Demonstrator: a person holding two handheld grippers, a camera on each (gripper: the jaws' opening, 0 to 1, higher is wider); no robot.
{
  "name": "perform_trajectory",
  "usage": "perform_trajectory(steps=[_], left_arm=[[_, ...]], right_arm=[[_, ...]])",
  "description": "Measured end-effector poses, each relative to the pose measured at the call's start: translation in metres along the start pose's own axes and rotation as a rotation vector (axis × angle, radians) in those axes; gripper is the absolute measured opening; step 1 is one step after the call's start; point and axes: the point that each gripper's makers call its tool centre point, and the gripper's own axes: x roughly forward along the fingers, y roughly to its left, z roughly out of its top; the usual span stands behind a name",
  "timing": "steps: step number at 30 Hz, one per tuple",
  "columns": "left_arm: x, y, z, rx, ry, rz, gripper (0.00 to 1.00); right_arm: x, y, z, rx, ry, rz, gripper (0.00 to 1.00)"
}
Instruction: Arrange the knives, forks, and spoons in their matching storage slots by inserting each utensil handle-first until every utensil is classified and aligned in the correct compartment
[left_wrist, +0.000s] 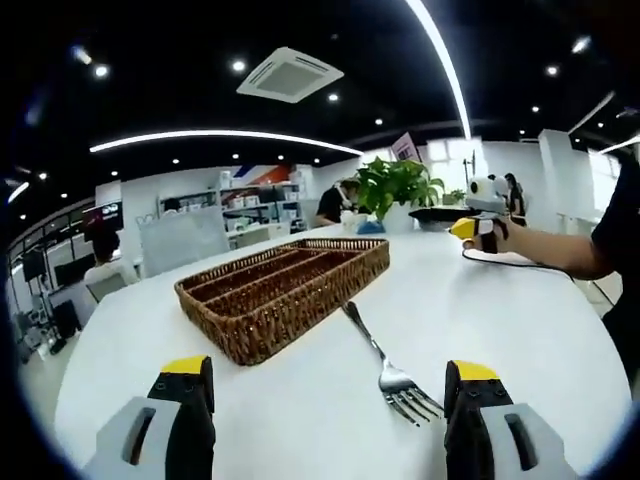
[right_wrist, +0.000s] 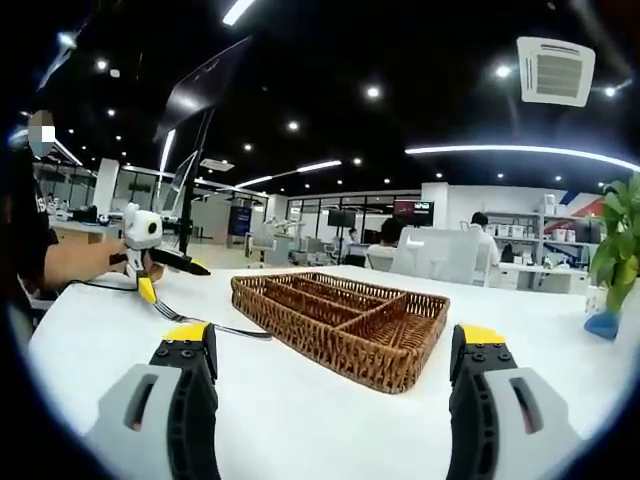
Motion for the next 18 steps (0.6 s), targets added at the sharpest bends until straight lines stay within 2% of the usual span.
perform_trajectory(steps=[3,4,5,6,8,9,11,13,15,18], left_arm=[[0.002,-0.009,-0.01,0.006,0.046,-0.042,1.0],[0.002,-0.01,-0.011,0.01,0.052,-0.044,0.93],[0.002,-0.011,-0.018,0.031,0.088,-0.049,0.87],[0.003,-0.012,-0.019,0.025,0.091,-0.054,0.84],[0.003,-0.013,-0.018,0.02,0.084,-0.06,0.86],[0.003,-0.016,-0.018,0.012,0.086,-0.072,0.83],[0.001,-0.02,-0.023,0.007,0.112,-0.093,0.69],[0.0,-0.024,-0.028,-0.005,0.137,-0.12,0.59],[0.0,-0.027,-0.029,-0.042,0.147,-0.139,0.49],[-0.001,-0.03,-0.031,-0.05,0.153,-0.15,0.32]], right_arm=[[0.0,0.0,0.0,0.001,0.0,0.0,1.0],[0.0,0.0,0.0,0.001,-0.001,-0.001,1.0],[-0.001,-0.001,0.001,0.002,-0.003,-0.001,1.0],[-0.001,0.0,0.001,0.002,-0.004,-0.001,1.0],[-0.001,0.0,0.002,0.0,-0.005,-0.002,1.0],[-0.001,0.0,0.002,0.0,-0.006,-0.001,1.0],[-0.001,0.002,0.002,-0.001,-0.005,0.0,1.0],[-0.001,0.003,0.0,-0.004,0.003,0.003,1.0],[0.0,0.004,0.0,-0.007,0.004,0.003,1.0],[0.0,0.004,0.0,-0.007,0.004,0.004,1.0]])
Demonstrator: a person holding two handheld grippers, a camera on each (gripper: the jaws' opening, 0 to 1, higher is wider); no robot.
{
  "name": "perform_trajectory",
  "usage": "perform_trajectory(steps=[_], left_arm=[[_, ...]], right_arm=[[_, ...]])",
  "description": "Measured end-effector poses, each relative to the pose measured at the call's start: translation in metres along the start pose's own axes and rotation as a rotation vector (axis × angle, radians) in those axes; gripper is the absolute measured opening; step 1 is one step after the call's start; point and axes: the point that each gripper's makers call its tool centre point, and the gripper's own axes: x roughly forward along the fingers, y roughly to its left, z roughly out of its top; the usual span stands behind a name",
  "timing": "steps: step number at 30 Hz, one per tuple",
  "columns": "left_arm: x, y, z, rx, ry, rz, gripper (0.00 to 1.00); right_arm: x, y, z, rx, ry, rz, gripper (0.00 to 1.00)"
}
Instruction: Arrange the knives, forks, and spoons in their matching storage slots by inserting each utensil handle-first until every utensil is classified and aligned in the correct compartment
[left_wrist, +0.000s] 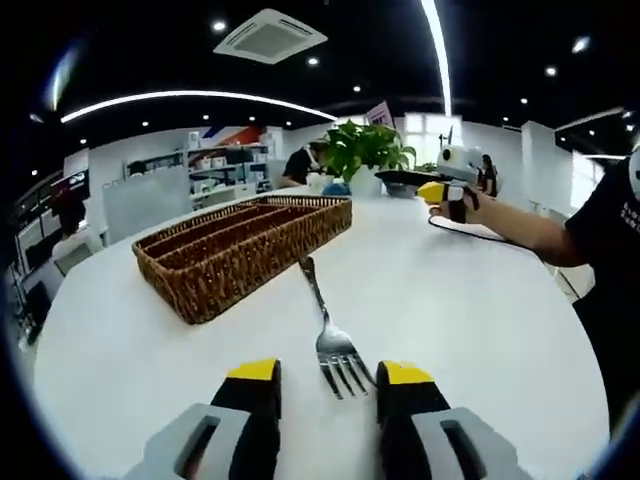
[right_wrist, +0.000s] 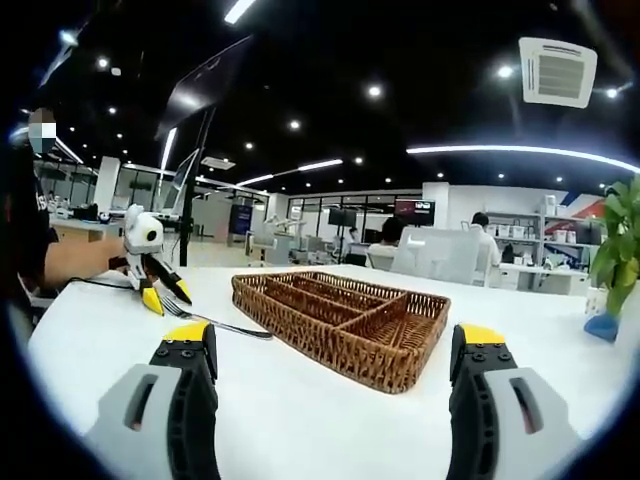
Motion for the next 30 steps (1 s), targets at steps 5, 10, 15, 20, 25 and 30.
perform_trajectory(steps=[5,10,15,20,25,30], left_arm=[[0.0,-0.006,-0.003,-0.012,0.001,-0.031,0.2],[0.0,-0.007,-0.003,-0.028,0.001,-0.037,0.2],[0.0,-0.007,-0.002,-0.031,0.003,-0.041,0.19],[0.001,-0.012,-0.001,-0.013,-0.003,-0.075,0.17],[0.001,-0.015,0.0,0.004,-0.003,-0.089,0.17],[0.003,-0.024,0.004,0.062,-0.033,-0.138,0.16]], right_arm=[[0.0,0.002,0.001,0.0,-0.002,-0.001,1.0],[0.0,0.002,0.0,0.0,-0.001,0.002,1.0],[0.0,0.003,0.0,-0.004,0.001,0.005,1.0],[0.001,0.005,-0.001,-0.009,0.005,0.013,1.0],[0.001,0.006,-0.001,-0.011,0.006,0.02,1.0],[0.001,0.011,-0.001,-0.017,0.01,0.043,1.0]])
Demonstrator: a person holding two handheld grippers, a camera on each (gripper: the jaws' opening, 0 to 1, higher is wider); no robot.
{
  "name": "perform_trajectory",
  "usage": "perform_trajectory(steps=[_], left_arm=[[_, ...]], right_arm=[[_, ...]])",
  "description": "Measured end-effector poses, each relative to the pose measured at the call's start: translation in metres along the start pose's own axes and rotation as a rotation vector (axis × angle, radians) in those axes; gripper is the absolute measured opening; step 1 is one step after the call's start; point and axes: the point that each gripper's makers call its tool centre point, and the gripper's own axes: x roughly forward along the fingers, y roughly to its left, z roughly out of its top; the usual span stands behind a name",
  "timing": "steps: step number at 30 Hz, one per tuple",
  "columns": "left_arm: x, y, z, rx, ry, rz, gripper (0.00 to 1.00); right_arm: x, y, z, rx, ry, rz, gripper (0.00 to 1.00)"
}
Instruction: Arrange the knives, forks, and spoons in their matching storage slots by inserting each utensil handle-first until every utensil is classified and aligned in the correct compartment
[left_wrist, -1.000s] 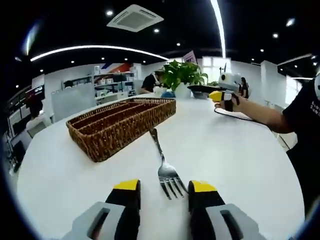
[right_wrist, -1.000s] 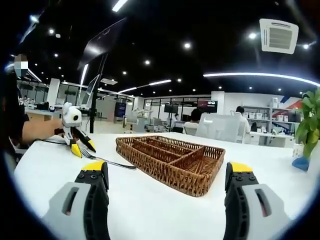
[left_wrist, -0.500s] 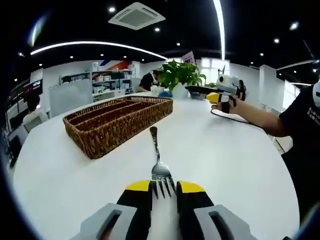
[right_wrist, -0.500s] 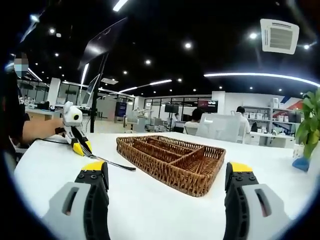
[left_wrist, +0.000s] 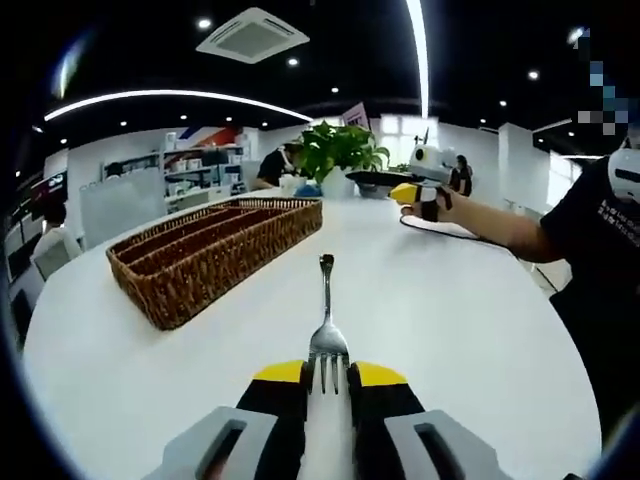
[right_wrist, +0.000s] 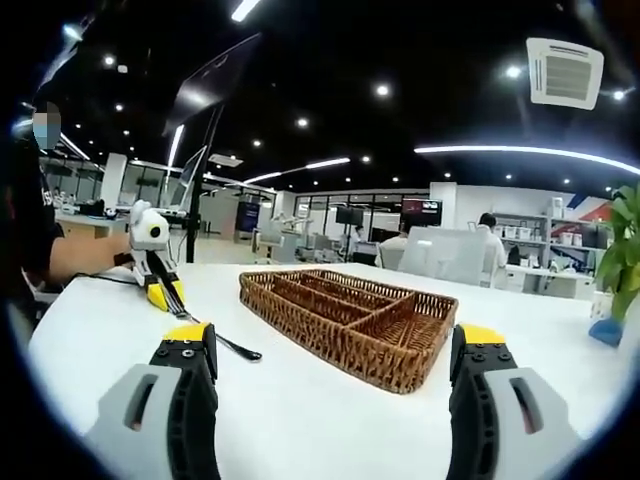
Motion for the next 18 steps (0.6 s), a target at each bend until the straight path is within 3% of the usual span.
perform_trajectory(steps=[2,8,12,18], left_arm=[[0.002,-0.003,0.0,-0.019,-0.009,-0.033,0.16],[0.0,0.006,-0.001,0.0,-0.009,-0.011,0.17],[-0.001,0.011,0.004,0.033,-0.044,0.029,0.43],[-0.01,0.037,0.004,0.045,-0.052,0.159,0.58]], right_arm=[[0.0,0.004,-0.001,-0.01,0.009,0.025,1.0],[0.0,0.016,-0.003,-0.002,0.027,0.081,1.0],[0.001,0.017,-0.006,0.002,0.035,0.086,1.0],[-0.001,0.028,0.003,0.017,0.022,0.142,1.0]])
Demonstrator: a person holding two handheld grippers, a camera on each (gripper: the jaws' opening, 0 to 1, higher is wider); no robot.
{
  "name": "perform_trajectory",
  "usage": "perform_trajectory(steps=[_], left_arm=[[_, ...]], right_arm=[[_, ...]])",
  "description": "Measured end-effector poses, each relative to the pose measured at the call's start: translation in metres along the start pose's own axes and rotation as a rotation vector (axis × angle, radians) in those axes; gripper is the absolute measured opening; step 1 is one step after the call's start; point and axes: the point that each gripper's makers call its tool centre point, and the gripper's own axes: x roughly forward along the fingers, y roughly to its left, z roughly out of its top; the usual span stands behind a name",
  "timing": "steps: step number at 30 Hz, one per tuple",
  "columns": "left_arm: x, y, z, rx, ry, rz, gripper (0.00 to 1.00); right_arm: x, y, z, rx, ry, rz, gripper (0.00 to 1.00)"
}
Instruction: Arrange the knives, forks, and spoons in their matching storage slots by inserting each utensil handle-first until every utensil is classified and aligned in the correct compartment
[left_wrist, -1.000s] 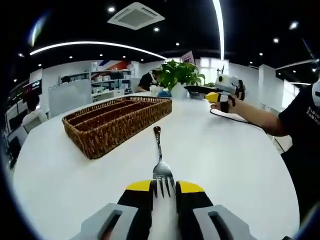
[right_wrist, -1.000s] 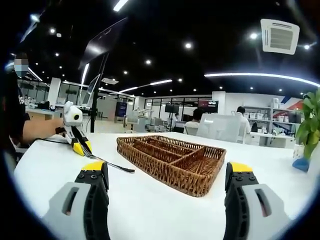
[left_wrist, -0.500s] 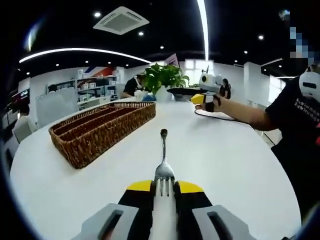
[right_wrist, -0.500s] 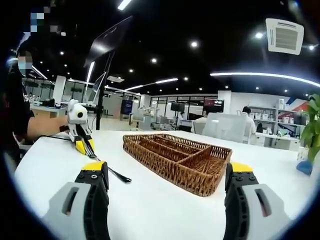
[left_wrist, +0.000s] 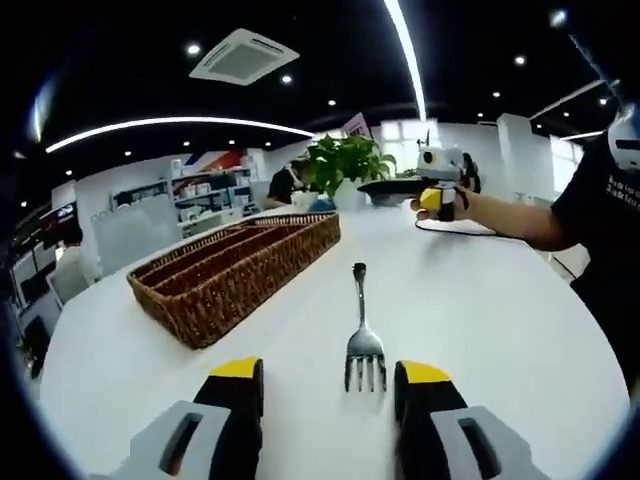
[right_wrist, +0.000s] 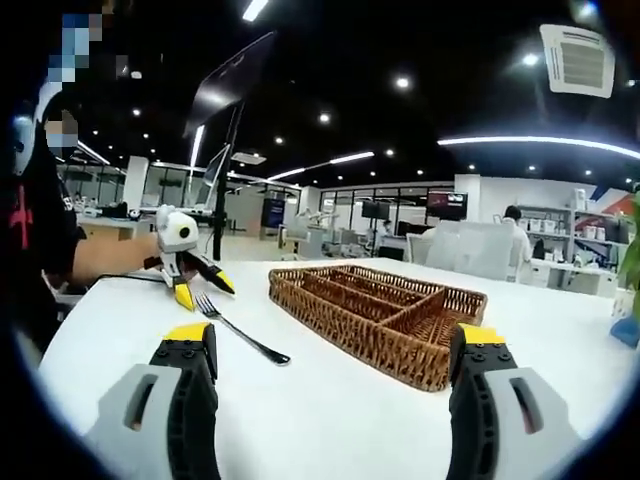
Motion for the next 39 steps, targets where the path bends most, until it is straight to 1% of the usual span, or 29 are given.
perform_trajectory(steps=[1,3,4,5,7,8,9,10,11,12,13,14,15,17,18,21,25,27,29,31,33,38,39], left_arm=[[-0.003,0.007,0.002,-0.009,-0.01,0.03,0.58],[-0.007,0.01,0.005,-0.009,-0.025,0.034,0.53],[-0.008,0.011,0.006,-0.012,-0.033,0.038,0.54],[-0.009,0.012,0.008,-0.014,-0.042,0.047,0.55],[-0.009,0.014,0.007,-0.023,-0.04,0.056,0.59],[-0.009,0.016,0.007,-0.03,-0.04,0.064,0.66],[-0.011,0.022,0.007,-0.043,-0.043,0.092,0.73],[-0.013,0.025,0.009,-0.05,-0.055,0.102,0.8],[-0.017,0.03,0.012,-0.077,-0.084,0.124,0.9],[-0.018,0.033,0.015,-0.091,-0.101,0.131,0.98],[-0.02,0.036,0.017,-0.109,-0.125,0.139,0.99],[-0.026,0.04,0.015,-0.121,-0.105,0.152,1.0],[-0.028,0.042,0.02,-0.114,-0.129,0.165,1.0],[-0.029,0.042,0.023,-0.151,-0.147,0.159,1.0],[-0.028,0.04,0.024,-0.152,-0.146,0.151,1.0],[-0.028,0.042,0.027,-0.117,-0.152,0.17,1.0],[-0.033,0.045,0.029,-0.113,-0.166,0.183,1.0],[-0.039,0.049,0.032,-0.122,-0.186,0.204,1.0],[-0.039,0.049,0.032,-0.12,-0.186,0.205,1.0],[-0.038,0.049,0.029,-0.132,-0.179,0.201,1.0],[-0.038,0.05,0.028,-0.129,-0.175,0.206,1.0],[-0.039,0.053,0.03,-0.129,-0.19,0.225,1.0],[-0.039,0.052,0.029,-0.134,-0.189,0.22,1.0]], right_arm=[[-0.001,0.009,0.001,-0.034,0.019,0.042,1.0],[0.002,0.006,0.008,-0.042,0.012,0.034,1.0],[0.001,0.007,0.01,-0.042,0.01,0.038,1.0],[0.0,0.007,0.013,-0.04,0.006,0.041,1.0],[0.0,0.007,0.018,-0.042,0.002,0.041,1.0],[0.0,0.008,0.02,-0.045,0.004,0.043,1.0],[0.0,0.008,0.022,-0.051,0.007,0.046,1.0],[0.001,0.009,0.025,-0.058,0.01,0.051,1.0],[0.001,0.01,0.026,-0.067,0.014,0.058,1.0],[0.002,0.015,0.029,-0.09,0.027,0.079,1.0],[0.003,0.017,0.03,-0.103,0.039,0.093,1.0],[0.005,0.02,0.033,-0.115,0.049,0.108,1.0],[0.006,0.022,0.033,-0.129,0.064,0.125,1.0],[0.009,0.025,0.035,-0.136,0.08,0.146,1.0],[0.011,0.027,0.038,-0.144,0.087,0.159,1.0],[0.017,0.029,0.048,-0.157,0.082,0.172,1.0],[0.024,0.034,0.053,-0.174,0.079,0.193,1.0],[0.027,0.039,0.055,-0.185,0.069,0.214,1.0],[0.032,0.046,0.055,-0.181,0.075,0.254,1.0],[0.04,0.048,0.052,-0.194,0.095,0.269,1.0],[0.049,0.049,0.048,-0.184,0.113,0.283,1.0],[0.069,0.063,0.042,-0.163,0.099,0.34,1.0],[0.074,0.066,0.04,-0.162,0.099,0.352,1.0]])
